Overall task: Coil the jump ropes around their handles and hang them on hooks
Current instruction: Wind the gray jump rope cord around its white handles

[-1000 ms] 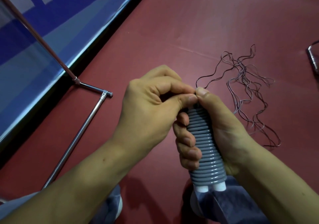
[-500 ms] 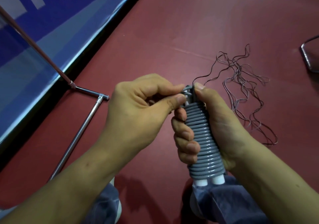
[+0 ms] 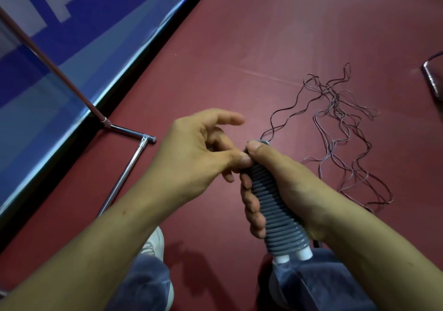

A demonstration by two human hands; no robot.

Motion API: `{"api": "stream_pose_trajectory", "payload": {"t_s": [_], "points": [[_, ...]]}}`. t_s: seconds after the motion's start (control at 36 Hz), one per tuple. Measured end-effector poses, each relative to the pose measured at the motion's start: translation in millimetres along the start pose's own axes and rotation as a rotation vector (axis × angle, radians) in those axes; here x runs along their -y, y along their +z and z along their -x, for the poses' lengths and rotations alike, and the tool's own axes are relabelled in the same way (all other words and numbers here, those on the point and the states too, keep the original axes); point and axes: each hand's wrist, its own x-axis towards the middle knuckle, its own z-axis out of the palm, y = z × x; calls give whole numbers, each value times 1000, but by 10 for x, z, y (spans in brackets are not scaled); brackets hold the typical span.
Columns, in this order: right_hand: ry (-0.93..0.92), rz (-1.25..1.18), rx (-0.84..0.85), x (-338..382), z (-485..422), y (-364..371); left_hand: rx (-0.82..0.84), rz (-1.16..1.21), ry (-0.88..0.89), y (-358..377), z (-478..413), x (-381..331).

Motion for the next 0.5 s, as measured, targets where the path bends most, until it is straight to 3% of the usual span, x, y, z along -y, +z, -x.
{"api": "stream_pose_trajectory", "payload": {"t_s": [0.11,0.22,0.5], "points": [[-35,166,-15,57,38,-47,130,-14,30,-102,-2,18],[-39,343,-25,43,26,-20,157,-153,76,-63,-38,13],[10,509,8,-81,4,-20,382,-342,15,-193,-125,-54]]}}
